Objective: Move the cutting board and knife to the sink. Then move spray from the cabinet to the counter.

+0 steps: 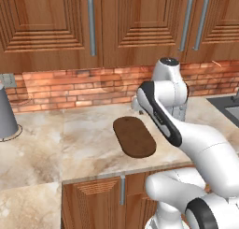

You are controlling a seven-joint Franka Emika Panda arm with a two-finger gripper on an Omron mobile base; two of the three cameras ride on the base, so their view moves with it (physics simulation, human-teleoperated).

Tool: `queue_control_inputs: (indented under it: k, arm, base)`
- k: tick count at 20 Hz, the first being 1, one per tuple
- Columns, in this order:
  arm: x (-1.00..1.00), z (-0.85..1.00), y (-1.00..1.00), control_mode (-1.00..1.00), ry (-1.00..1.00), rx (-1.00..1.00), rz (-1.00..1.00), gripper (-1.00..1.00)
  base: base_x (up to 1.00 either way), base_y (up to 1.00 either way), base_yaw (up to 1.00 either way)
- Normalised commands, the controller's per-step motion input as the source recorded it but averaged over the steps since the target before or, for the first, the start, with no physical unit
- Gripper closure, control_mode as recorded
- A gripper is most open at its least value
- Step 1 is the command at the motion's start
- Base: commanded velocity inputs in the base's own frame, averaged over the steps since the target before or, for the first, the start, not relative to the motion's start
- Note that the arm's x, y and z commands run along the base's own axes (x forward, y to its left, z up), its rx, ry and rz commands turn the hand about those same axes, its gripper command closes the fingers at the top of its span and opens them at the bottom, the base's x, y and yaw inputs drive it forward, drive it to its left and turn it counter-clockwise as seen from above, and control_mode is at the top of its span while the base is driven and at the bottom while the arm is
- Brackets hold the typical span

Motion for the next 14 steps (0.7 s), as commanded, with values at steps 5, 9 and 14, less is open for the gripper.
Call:
queue_control_inputs:
  k: [5,9,14]
  arm:
    - [0.41,-0.11,0.14,-1.00,0.01,0.02,-0.02,-1.00]
    - [0.68,0.00,0.17,-1.00,0.00,0.03,0.00,-1.00]
    - [0.63,-0.08,0.02,-1.00,0.03,0.01,0.00,-1.00]
  base:
    - [0.00,0.00,0.00]
    - [0.00,0.00,0.00]
    - [0.00,0.00,0.00]
